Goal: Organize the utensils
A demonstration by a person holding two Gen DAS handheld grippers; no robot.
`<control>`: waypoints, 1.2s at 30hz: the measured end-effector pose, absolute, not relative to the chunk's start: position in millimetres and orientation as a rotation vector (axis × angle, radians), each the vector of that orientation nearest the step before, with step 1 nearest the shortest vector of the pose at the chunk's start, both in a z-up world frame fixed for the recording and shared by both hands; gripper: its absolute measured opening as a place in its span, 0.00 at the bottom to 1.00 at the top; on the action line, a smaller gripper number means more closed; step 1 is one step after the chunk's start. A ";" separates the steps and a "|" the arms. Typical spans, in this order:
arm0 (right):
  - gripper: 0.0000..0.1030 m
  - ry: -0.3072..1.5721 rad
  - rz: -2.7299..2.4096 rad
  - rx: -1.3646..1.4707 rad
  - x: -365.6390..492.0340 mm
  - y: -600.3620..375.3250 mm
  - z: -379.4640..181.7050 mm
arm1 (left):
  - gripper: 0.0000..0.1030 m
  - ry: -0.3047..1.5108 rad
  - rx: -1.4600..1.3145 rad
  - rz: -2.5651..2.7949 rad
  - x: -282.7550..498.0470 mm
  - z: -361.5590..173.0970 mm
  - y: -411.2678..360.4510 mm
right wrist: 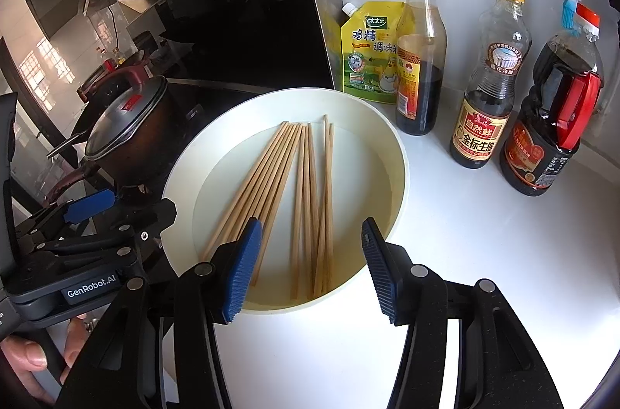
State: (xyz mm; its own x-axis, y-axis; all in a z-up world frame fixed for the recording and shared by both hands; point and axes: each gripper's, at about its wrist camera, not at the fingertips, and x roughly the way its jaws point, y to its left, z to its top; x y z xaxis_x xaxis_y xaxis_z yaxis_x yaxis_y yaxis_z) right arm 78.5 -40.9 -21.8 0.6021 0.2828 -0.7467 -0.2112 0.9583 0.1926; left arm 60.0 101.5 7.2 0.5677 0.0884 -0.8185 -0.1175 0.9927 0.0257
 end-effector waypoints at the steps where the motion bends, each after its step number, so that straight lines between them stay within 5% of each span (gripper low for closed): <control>1: 0.50 0.879 0.288 0.086 78.3 -40.9 -21.5 | 0.87 0.958 -0.034 0.124 59.5 7.8 101.4; 36: 0.55 0.873 0.313 0.053 60.0 -34.9 -14.2 | 0.94 0.924 -0.020 0.194 35.7 24.6 102.0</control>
State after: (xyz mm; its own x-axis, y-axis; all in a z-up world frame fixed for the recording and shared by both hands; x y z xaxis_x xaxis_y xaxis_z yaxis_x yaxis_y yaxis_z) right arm 60.0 -34.9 -14.2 0.5997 0.2913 -0.7453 -0.2484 0.9531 0.1727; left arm 35.7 102.0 24.6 0.5863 0.1582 -0.7945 -0.1752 0.9823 0.0663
